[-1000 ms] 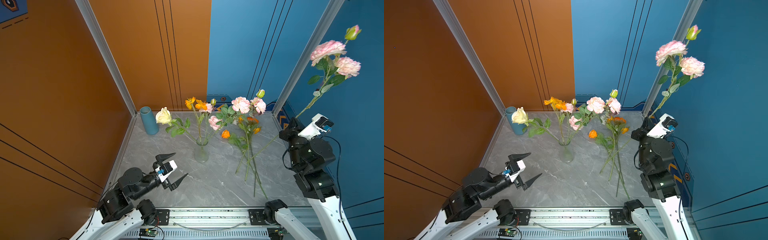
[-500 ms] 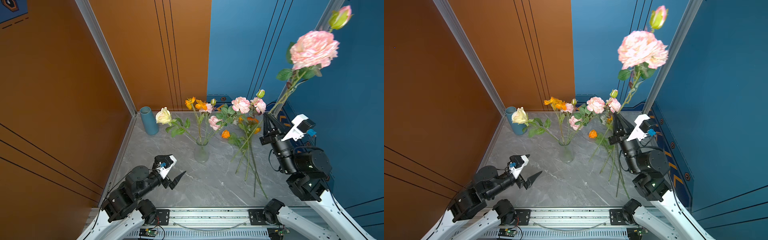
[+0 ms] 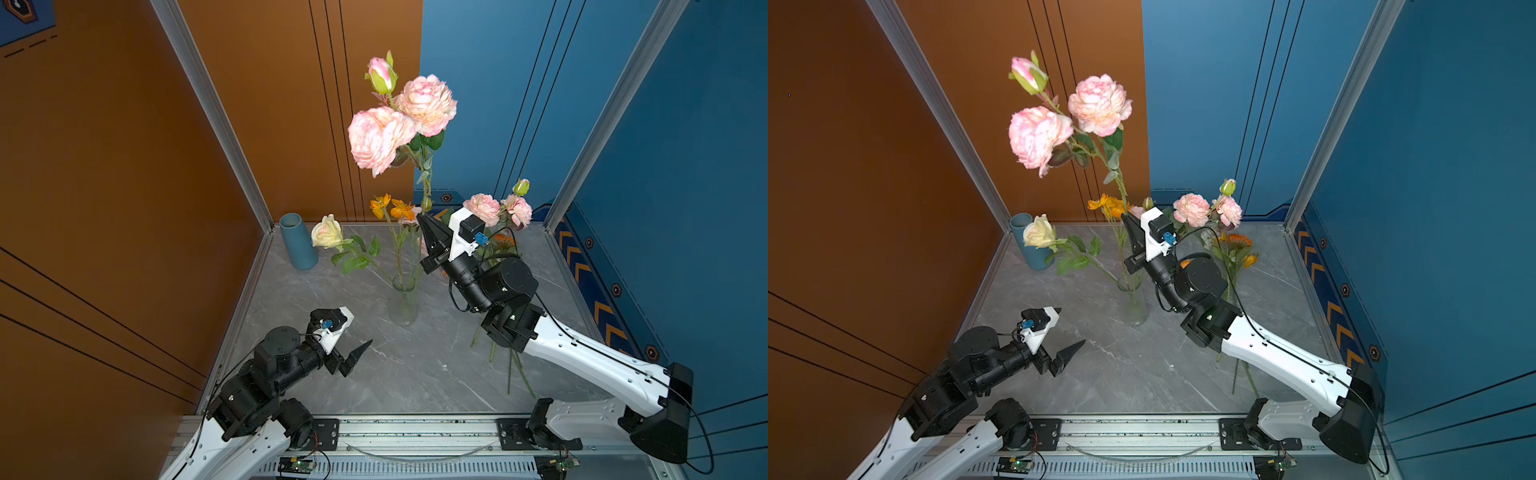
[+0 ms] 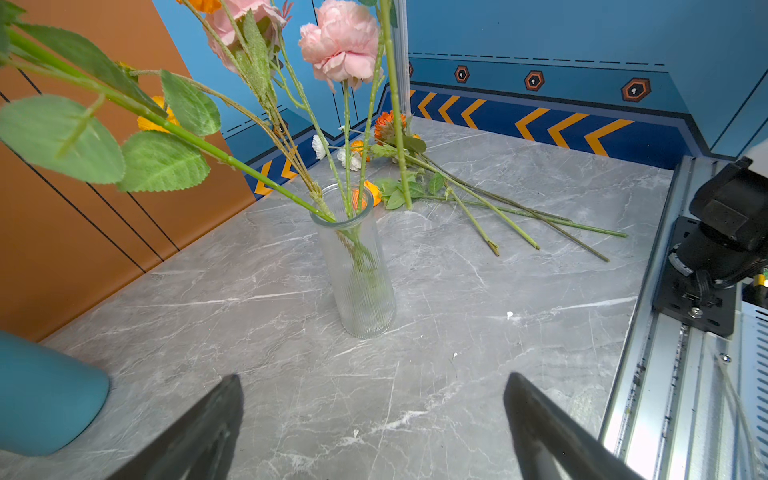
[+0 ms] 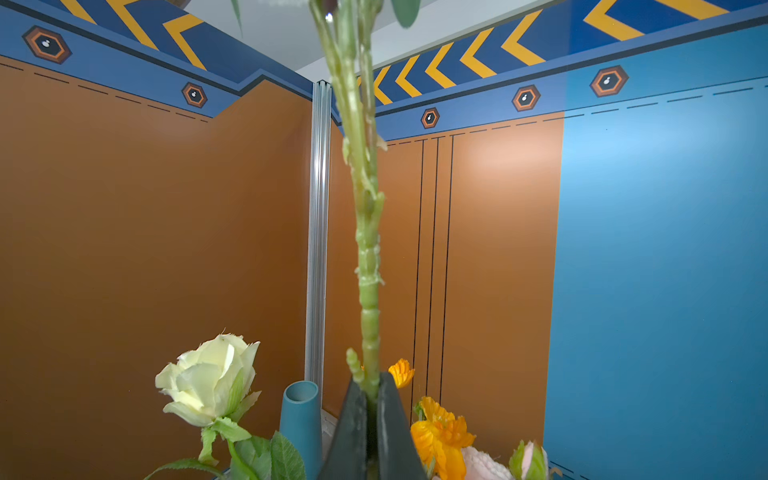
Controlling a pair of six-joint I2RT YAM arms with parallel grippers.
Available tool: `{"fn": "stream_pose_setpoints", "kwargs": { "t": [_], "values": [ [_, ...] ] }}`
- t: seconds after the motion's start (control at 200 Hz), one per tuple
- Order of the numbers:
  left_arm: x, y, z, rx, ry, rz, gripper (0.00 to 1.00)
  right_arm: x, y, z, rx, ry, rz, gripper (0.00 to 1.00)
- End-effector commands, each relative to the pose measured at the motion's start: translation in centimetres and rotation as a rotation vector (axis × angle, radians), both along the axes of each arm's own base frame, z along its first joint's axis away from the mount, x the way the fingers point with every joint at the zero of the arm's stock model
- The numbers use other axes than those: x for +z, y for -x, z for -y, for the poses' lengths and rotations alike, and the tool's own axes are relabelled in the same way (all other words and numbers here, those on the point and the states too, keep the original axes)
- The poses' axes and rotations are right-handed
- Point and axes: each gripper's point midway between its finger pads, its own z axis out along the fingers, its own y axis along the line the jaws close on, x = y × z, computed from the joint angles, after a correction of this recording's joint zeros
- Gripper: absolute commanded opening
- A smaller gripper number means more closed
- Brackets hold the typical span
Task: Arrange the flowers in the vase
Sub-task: 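Carry the pink rose over the glass vase with the right gripper, then lower the pink rose stem into the vase while the left gripper moves toward it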
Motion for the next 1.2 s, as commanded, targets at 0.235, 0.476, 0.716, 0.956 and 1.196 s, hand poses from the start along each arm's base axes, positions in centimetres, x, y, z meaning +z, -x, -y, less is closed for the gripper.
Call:
{"fn": "stream_pose_setpoints", "kwargs": {
  "t": [0.235,0.476,0.716,0.956,1.196],
  "values": [
    [-1.2,-0.6,0.1,0.007,-0.012,-0.045,0.98,2.2,-1.6,-1.9,-0.054,-0.028,0.144,0.0],
    [-1.6,-1.1,0.1,0.009,-0.013,-0.067,0.98,-1.5,-3.2,-3.4,-0.085,0.043,0.145,0.0],
    [-1.9,-1.6,0.1,0.01,-0.009,-0.09,0.98,-6.1,-3.3,-3.0,-0.114,0.05,0.15,0.0],
    [-2.4,-1.9,0.3,0.005,-0.008,-0.114,0.98,-11.8,-2.1,-2.5,-0.14,0.005,0.105,0.0],
    [-2.7,-2.1,0.7,-0.01,-0.003,-0.137,0.98,-15.7,-1.5,-3.1,-0.187,0.042,0.055,0.0]
  ]
}}
